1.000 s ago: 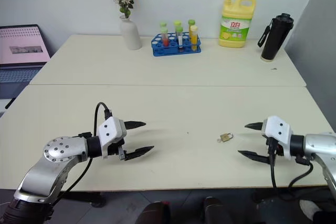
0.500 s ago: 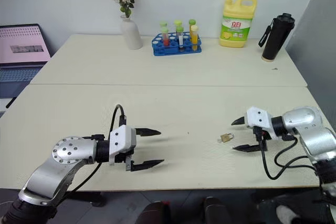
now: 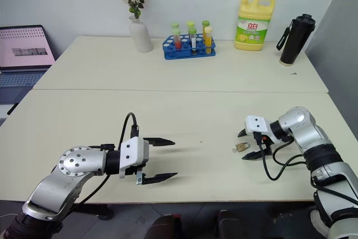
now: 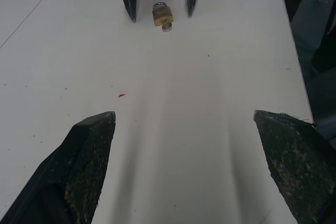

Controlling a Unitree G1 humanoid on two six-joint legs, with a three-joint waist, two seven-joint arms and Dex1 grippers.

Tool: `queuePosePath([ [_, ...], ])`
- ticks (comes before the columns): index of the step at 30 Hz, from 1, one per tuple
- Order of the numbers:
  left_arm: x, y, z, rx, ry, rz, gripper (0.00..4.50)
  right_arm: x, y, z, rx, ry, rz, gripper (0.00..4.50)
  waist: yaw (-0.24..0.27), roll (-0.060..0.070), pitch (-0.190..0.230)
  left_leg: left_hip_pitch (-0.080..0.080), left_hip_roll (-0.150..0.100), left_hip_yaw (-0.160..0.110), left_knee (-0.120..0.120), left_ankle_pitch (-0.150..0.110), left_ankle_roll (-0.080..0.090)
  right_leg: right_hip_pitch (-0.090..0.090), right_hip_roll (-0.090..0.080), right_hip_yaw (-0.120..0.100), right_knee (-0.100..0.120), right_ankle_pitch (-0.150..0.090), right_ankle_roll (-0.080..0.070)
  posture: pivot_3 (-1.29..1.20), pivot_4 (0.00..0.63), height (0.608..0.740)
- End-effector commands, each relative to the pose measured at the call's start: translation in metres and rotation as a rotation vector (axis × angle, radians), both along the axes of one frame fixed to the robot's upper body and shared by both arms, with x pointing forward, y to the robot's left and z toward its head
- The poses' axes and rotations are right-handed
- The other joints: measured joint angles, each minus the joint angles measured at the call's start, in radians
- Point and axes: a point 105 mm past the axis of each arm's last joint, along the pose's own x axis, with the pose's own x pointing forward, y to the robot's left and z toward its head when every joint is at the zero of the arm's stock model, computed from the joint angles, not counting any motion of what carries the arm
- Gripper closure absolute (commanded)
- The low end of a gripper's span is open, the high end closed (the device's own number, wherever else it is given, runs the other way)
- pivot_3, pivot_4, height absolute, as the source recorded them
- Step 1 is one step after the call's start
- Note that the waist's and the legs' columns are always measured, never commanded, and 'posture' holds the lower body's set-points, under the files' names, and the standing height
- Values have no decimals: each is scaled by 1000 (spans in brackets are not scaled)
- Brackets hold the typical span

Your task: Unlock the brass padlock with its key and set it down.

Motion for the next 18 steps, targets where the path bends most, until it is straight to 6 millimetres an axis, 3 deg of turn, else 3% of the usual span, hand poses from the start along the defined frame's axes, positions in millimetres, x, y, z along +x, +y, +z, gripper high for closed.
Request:
queuePosePath([
  [1, -2, -3, 5, 1, -35, -23, 38, 1, -3, 3, -22, 4, 25, 168, 0, 0, 0, 0, 0, 0, 0, 0, 0, 0, 0, 0, 0, 0, 0, 0, 150, 740],
  [3, -2, -3, 4, 2, -36, -23, 0, 1, -3, 1, -18, 12, 19, 544, 0, 0, 0, 0, 0, 0, 0, 0, 0, 0, 0, 0, 0, 0, 0, 0, 150, 740],
  [11, -2, -3, 1, 5, -36, -23, 0, -2, 3, -3, -13, -6, 49, 3421, 0, 0, 0, 0, 0, 0, 0, 0, 0, 0, 0, 0, 0, 0, 0, 0, 150, 740],
  [12, -2, -4, 1, 5, -36, -23, 0, -2, 4, -4, -13, -9, 52, 3617, 0, 0, 0, 0, 0, 0, 0, 0, 0, 0, 0, 0, 0, 0, 0, 0, 150, 740],
  [18, 4, 1, -1, -25, -12, 25, 0, 2, 5, 7, 32, -87, 22, 3610, 0, 0, 0, 0, 0, 0, 0, 0, 0, 0, 0, 0, 0, 0, 0, 0, 150, 740],
])
